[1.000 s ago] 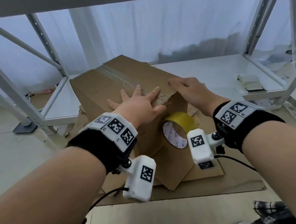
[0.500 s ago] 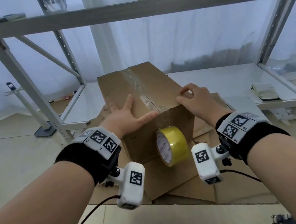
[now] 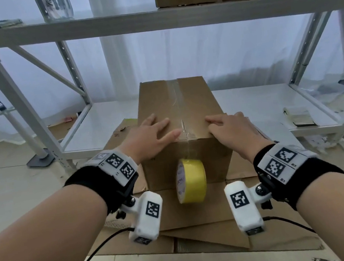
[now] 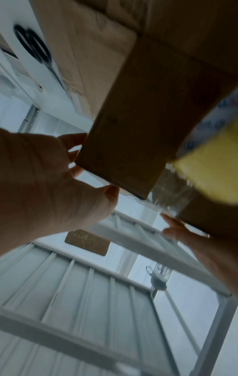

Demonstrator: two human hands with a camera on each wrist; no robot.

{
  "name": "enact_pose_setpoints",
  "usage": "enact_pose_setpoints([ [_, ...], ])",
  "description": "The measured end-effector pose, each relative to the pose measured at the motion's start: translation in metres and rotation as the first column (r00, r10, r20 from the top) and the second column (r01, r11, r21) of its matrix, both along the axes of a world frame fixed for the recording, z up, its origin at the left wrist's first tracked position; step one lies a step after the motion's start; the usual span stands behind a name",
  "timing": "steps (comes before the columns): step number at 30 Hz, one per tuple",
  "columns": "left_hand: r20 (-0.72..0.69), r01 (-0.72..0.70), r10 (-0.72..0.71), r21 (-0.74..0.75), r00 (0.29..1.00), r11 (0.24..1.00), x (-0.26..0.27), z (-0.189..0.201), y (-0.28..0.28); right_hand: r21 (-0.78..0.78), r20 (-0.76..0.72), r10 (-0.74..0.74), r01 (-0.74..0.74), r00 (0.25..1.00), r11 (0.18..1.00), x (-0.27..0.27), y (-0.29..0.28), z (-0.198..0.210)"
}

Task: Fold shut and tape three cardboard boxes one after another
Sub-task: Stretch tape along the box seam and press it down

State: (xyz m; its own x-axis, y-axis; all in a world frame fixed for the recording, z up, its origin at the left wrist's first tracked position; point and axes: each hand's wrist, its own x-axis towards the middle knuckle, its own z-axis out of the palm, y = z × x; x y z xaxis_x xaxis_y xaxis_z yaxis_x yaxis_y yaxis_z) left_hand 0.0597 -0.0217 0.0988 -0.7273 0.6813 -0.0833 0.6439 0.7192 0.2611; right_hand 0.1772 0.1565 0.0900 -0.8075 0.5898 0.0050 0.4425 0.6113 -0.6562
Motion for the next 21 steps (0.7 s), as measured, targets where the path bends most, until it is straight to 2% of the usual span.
enact_pose_setpoints([
  [3,0.039,-0.004,0.005,-0.017,0.999,1.0,0.003,-0.003,0.002,0.097,0.076,0.006,-0.013,0.997,0.995,0.0,-0.005,-0.001],
  [8,-0.002,0.09,-0.092,-0.179,0.996,0.98,-0.002,-0.008,0.01,0.138,0.109,0.08,-0.095,0.991,0.986,-0.005,-0.007,-0.002],
  [11,0.037,0.154,-0.15,-0.152,0.988,0.976,-0.013,-0.015,0.012,0.099,0.107,0.156,-0.166,0.982,0.981,-0.013,-0.001,-0.01],
  [14,0.02,0.207,-0.207,-0.151,0.978,0.966,-0.017,-0.019,0.01,0.152,0.14,0.191,-0.211,0.972,0.965,-0.015,0.0,-0.012],
  [18,-0.038,0.259,-0.264,-0.106,0.964,0.96,-0.008,-0.02,0.018,0.186,0.08,0.195,-0.206,0.978,0.961,-0.016,-0.001,-0.017],
  [21,-0.112,0.316,-0.322,-0.068,0.94,0.946,-0.006,-0.019,0.022,0.125,-0.106,0.133,-0.119,0.985,0.985,-0.013,-0.001,-0.023],
])
